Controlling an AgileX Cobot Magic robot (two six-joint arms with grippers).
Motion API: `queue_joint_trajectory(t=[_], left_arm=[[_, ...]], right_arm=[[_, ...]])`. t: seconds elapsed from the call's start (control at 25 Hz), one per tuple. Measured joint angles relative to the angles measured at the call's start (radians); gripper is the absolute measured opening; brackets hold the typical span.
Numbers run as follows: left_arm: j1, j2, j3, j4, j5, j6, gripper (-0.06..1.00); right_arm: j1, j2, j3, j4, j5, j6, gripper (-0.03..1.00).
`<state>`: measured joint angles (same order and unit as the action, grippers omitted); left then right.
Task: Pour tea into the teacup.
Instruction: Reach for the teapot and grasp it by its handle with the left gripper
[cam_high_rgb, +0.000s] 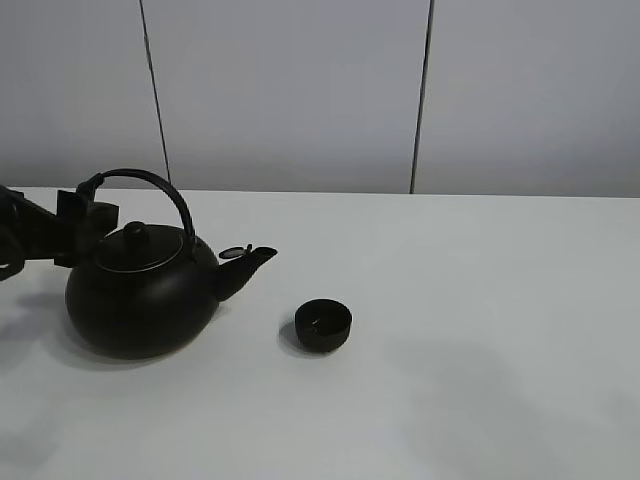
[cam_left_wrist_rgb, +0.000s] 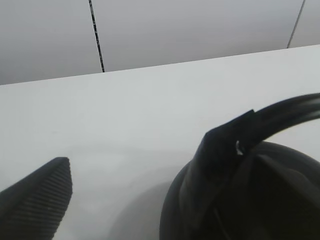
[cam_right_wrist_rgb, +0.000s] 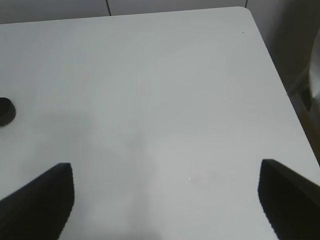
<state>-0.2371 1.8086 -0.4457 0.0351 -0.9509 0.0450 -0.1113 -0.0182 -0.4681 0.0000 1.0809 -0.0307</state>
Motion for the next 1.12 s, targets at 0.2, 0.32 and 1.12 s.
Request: queue_joint_trajectory(t=[0.2, 0.32, 1.12], left_arm=[[0.0, 0.053, -0.025, 0.008, -0.013, -0.023, 0.69], [0.0, 0.055, -0.026, 0.007, -0.042, -0.032, 0.69], [0.0, 0.11, -0.031, 0.054, -0.129, 0.037, 0.12]], right_arm=[[0.0, 0.0, 0.0, 0.0, 0.0, 0.0, 0.69], [0.0, 0.0, 0.0, 0.0, 0.0, 0.0, 0.69], [0.0, 0.0, 0.0, 0.0, -0.001, 0.0, 0.69]])
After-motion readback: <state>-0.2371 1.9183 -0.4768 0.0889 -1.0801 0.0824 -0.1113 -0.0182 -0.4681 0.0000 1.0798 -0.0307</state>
